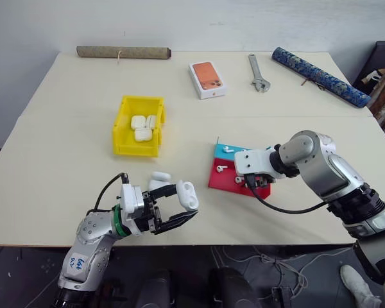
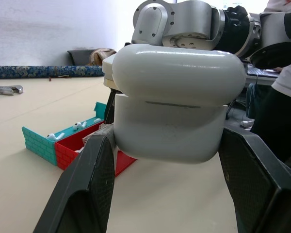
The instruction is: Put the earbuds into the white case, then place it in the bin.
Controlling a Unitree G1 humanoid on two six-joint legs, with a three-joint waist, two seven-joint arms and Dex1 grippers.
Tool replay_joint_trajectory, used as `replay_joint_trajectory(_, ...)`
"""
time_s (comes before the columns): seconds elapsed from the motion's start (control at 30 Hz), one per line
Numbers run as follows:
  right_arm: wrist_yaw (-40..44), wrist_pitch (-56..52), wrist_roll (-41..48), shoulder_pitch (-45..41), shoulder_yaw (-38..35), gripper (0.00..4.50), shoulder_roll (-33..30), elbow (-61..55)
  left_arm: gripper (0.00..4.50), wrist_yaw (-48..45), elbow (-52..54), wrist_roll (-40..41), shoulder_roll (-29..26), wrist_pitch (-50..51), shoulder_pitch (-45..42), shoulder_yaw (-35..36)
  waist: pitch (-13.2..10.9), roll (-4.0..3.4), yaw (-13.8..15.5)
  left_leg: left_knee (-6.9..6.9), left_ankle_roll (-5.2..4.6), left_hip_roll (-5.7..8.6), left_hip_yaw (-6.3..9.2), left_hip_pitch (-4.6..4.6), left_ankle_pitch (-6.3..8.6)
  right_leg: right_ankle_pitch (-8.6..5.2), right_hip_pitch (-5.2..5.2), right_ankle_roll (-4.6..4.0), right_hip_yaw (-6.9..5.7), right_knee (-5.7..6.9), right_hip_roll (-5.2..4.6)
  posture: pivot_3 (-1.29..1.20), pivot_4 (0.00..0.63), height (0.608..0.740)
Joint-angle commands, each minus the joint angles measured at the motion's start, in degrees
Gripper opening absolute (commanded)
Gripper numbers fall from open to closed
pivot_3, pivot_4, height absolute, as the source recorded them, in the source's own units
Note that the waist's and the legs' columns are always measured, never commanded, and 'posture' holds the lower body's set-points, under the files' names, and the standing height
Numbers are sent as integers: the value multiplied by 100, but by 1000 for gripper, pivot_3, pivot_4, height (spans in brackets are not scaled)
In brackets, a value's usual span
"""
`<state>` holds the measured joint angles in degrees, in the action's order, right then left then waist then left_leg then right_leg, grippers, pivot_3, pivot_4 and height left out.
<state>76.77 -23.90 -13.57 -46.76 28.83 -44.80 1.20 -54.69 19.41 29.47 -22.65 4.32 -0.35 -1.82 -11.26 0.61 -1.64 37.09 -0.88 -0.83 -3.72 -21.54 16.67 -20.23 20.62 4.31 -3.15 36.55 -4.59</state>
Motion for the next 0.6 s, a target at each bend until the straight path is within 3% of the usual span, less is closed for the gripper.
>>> replay_joint_trajectory(0.03,44,18,-31,4,-11,2131,45,-22,2740,5,206,117,-38,-12,19,16,0,0,-1,0,0,0,0,0,0,0,0,0,0,0,0,0,150,740)
replay_joint_trajectory(0.47,125,-34,9,47,-1,2131,128,101,2740,11,223,108,-61,6,36,31,0,0,-1,0,1,-1,1,1,1,0,-2,0,-1,-2,0,0,150,740)
replay_joint_trajectory(0.6,124,-13,-5,73,11,1264,131,105,2740,21,237,110,-65,14,48,33,0,0,-2,-1,1,0,1,1,2,0,-2,0,0,-4,0,0,150,740)
